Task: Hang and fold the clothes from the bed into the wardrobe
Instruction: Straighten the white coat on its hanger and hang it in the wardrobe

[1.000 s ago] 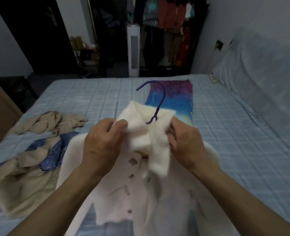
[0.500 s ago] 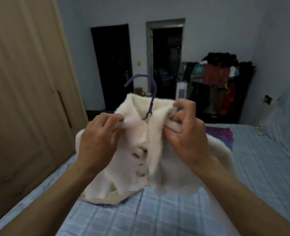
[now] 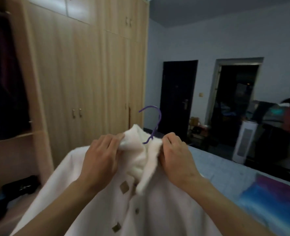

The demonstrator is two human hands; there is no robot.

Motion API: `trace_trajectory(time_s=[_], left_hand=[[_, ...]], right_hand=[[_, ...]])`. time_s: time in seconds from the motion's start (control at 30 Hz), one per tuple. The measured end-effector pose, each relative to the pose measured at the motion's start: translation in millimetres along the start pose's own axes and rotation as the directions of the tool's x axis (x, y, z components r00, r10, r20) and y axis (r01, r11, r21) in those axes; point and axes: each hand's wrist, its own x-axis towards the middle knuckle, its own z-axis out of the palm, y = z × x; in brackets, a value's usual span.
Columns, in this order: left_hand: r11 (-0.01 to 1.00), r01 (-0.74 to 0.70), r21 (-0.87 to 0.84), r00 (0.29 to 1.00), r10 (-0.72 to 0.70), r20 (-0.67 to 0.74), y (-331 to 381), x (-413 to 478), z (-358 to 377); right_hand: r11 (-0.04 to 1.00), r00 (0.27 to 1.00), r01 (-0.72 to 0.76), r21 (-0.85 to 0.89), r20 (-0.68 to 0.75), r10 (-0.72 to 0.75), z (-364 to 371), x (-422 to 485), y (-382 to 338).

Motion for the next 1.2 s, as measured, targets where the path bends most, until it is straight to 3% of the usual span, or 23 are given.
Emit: trace_trajectory(time_s=[0.13, 0.3, 0.67, 0.87, 1.2], left_hand=[[0.992, 0.031, 0.119, 0.999, -0.025, -0.048, -76.2, -16.2, -31.2], [0.979, 0.079, 0.186, 0.996, -0.072, -0.042, -182.8, -36.0, -67.4], [0.894, 0.302, 0.331, 0.938, -0.341, 0.066, -366.1, -53.2, -120.6], [0.797, 0.506, 0.33, 0.843, -0.538, 0.01, -447.9, -45.1, -114.8], [0.651, 0.563, 0.508, 0.786, -0.612, -0.086, -573.4, 4.6, -136.4]], right_hand=[[0.965, 0.996, -0.046, 0.258, 0.09, 0.024, 46.0, 36.0, -69.4], [0.924, 0.994, 0.066, 0.376, 0.058, -0.094, 106.3, 87.6, -158.0], [0.844, 0.977, 0.163, 0.512, 0.035, -0.21, 216.7, 195.9, -303.8], [0.801, 0.971, 0.223, 0.556, -0.055, -0.232, 296.1, 266.9, -339.4], [0.692, 0.965, 0.193, 0.696, -0.007, -0.262, 390.8, 386.0, -413.2]])
